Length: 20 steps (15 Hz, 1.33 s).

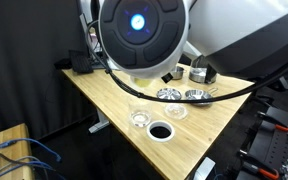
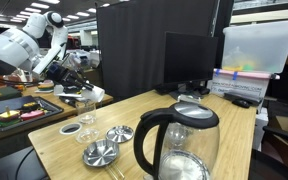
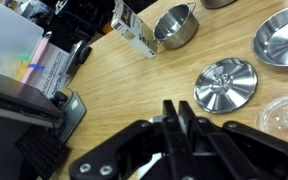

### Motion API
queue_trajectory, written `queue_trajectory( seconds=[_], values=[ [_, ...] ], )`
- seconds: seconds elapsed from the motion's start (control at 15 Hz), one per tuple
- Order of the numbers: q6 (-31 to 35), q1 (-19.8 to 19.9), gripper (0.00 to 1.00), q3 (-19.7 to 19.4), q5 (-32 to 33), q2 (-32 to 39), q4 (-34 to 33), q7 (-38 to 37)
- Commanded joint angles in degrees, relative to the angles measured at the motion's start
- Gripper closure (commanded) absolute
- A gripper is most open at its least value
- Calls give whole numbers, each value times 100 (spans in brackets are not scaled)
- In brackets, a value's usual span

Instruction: Pour the contents of the white cup into the glass cup

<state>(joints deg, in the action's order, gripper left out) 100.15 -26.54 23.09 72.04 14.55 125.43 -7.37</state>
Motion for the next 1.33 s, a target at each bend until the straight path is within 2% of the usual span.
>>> queue_trajectory(
  seconds=[0.0, 0.53, 1.0, 1.27],
  values=[
    [-271, -63, 98, 41, 227, 38, -36, 175],
    [-774, -234, 98, 111, 480, 183, 68, 58],
    [-809, -276, 98, 145, 413, 345, -7, -44],
    [-906, -358, 98, 140, 595, 406, -57, -136]
  ],
)
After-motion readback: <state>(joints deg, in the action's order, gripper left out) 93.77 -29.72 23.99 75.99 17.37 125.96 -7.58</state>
